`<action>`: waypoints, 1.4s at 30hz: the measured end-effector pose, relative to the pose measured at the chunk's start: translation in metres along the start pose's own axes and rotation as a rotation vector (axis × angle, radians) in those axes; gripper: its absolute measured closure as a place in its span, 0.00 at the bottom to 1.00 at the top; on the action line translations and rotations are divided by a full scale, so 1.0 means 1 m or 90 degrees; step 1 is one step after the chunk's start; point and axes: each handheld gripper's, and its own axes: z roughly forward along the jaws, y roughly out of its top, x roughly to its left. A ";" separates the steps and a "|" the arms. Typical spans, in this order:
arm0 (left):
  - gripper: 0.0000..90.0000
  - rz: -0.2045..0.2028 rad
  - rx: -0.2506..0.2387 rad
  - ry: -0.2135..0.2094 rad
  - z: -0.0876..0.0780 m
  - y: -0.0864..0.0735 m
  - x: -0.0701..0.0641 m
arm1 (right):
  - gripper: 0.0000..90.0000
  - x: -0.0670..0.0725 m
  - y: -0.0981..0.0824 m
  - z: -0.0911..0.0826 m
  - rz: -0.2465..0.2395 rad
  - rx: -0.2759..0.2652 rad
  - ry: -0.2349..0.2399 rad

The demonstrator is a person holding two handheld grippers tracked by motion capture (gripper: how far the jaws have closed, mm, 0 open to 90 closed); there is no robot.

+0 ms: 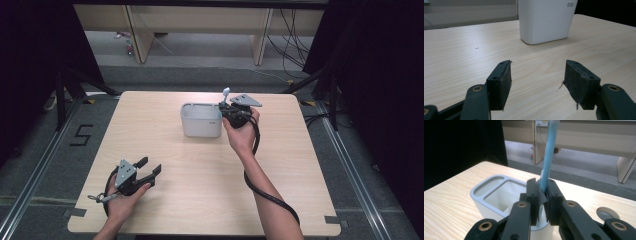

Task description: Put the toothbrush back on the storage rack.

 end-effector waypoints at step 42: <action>0.42 -0.001 0.002 -0.010 0.000 0.000 -0.001 | 0.93 0.006 -0.018 0.017 -0.024 0.030 -0.011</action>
